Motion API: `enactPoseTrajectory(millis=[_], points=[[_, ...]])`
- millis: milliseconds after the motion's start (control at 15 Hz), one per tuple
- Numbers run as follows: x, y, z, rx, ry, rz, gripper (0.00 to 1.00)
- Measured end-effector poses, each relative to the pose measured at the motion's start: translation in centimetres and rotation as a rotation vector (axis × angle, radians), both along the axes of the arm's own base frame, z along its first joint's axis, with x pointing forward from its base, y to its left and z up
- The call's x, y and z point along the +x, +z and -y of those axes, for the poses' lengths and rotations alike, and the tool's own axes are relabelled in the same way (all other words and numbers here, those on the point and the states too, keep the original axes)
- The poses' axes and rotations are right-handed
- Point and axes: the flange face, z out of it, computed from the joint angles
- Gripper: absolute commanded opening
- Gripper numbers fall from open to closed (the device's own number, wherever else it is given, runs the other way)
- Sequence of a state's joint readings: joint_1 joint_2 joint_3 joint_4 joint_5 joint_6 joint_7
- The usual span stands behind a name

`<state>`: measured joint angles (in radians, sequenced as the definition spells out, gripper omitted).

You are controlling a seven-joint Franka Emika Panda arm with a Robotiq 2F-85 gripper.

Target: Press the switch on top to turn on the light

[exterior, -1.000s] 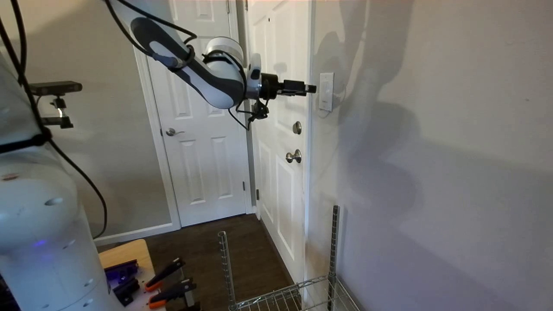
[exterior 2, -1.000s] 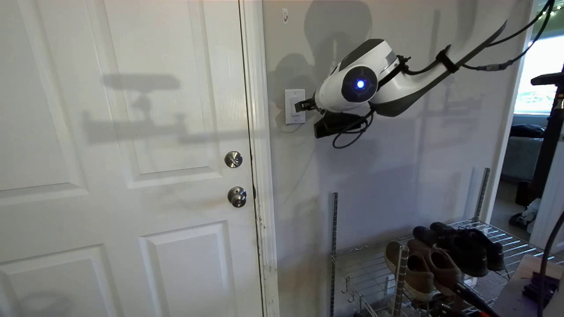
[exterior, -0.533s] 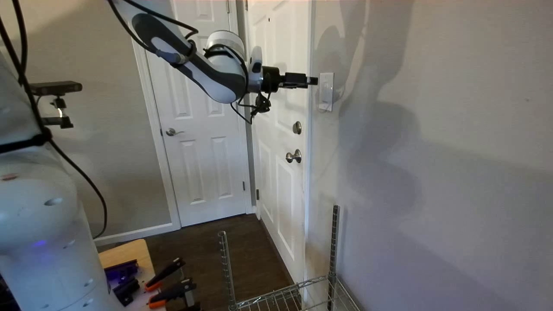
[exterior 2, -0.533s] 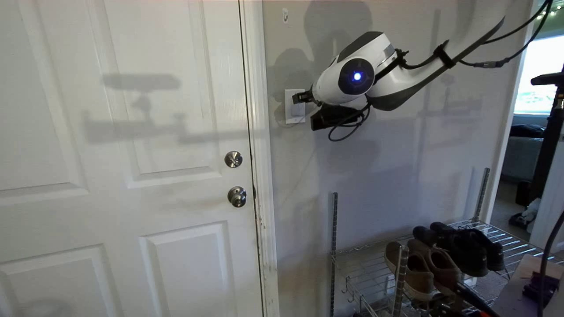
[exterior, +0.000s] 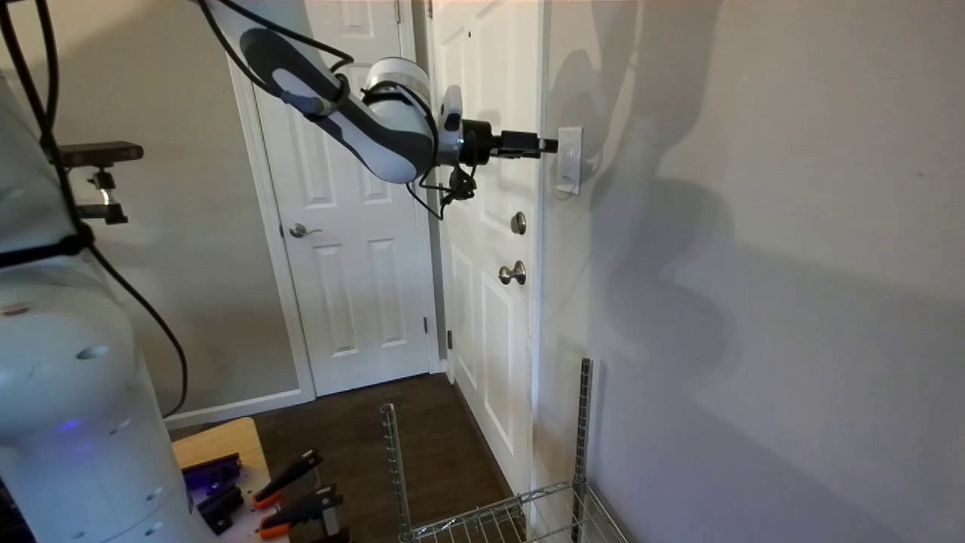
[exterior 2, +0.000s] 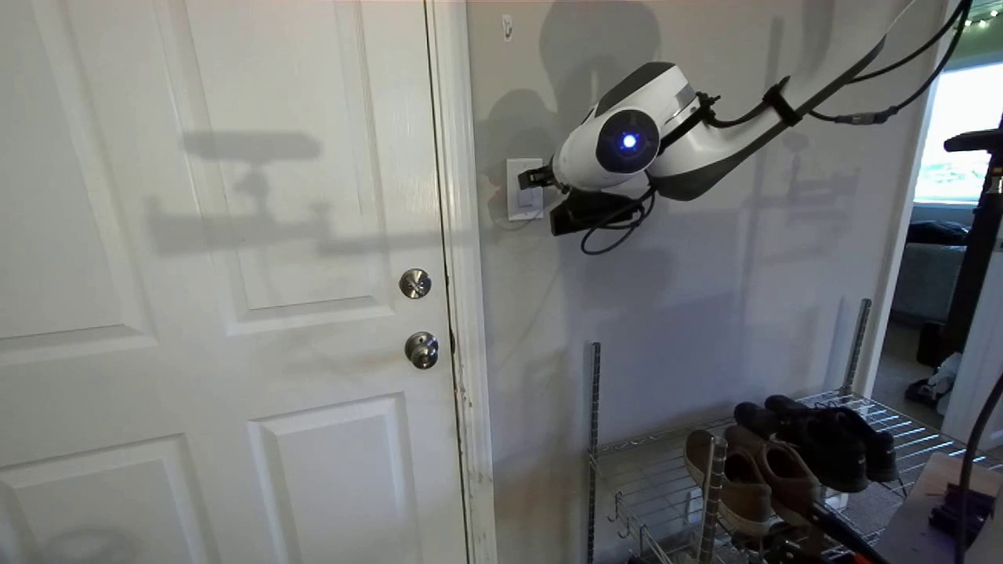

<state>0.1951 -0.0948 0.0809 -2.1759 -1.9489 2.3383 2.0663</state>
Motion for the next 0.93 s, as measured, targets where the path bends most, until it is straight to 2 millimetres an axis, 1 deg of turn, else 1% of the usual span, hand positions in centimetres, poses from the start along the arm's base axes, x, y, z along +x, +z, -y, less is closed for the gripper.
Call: enactPoseTrajectory(millis=[533,933], points=[[2.1,0.9,0.7,0.008,-0.02,0.021,1.0],[3.3,1.0,0.8,0.012,-0.027,0.026,1.0]])
